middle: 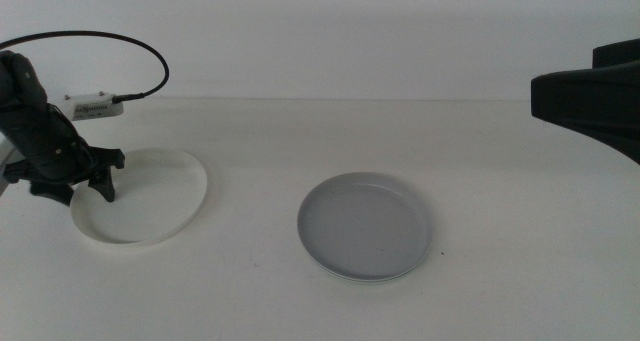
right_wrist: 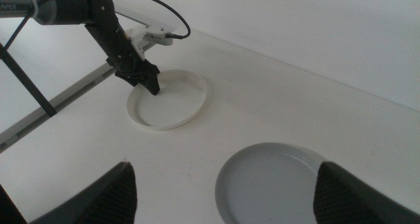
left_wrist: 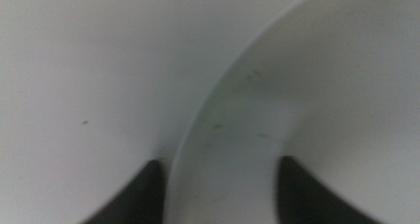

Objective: Stack the three bowls on top of each other.

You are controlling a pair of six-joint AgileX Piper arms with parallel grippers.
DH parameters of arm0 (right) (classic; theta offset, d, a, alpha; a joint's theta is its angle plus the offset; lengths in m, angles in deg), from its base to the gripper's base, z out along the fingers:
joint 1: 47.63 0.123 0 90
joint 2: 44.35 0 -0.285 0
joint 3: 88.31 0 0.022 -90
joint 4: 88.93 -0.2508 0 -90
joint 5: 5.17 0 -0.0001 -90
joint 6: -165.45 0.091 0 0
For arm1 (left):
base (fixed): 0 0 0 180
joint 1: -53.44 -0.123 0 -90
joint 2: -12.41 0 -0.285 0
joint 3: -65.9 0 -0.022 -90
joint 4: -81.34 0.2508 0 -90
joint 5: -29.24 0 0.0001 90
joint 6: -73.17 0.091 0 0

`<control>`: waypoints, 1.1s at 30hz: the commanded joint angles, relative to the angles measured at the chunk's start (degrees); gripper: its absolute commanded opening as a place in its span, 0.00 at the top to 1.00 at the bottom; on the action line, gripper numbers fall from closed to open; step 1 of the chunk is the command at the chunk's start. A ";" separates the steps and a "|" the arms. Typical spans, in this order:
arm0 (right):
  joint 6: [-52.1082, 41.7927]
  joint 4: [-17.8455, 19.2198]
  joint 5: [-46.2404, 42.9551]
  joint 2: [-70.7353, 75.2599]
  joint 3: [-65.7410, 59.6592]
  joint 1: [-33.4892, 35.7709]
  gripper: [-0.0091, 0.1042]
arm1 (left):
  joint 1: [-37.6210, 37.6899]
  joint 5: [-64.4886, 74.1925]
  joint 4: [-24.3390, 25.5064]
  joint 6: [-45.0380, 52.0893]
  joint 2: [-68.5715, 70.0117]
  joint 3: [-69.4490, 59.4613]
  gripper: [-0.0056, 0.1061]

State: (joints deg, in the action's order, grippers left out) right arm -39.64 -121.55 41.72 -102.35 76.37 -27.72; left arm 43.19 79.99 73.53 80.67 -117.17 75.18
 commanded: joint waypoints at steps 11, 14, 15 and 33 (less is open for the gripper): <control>-0.18 -0.10 -0.33 0.14 -0.33 0.02 0.10 | 0.01 4.37 -4.68 -3.07 5.49 0.84 0.97; -0.18 -0.10 -0.33 0.14 -0.33 0.02 0.10 | 1.66 6.92 -13.19 1.57 10.97 1.06 0.97; -0.18 -0.10 -0.33 0.14 -0.33 0.02 0.10 | 2.91 7.00 -14.90 1.93 12.31 1.06 0.97; -0.18 -0.10 -0.33 0.14 -0.33 0.02 0.10 | 31.79 -0.73 -16.32 -6.01 6.74 3.98 0.97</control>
State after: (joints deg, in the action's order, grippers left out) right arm -39.64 -121.67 41.72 -102.35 76.37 -27.72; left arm 73.98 80.79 57.55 75.76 -110.16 78.61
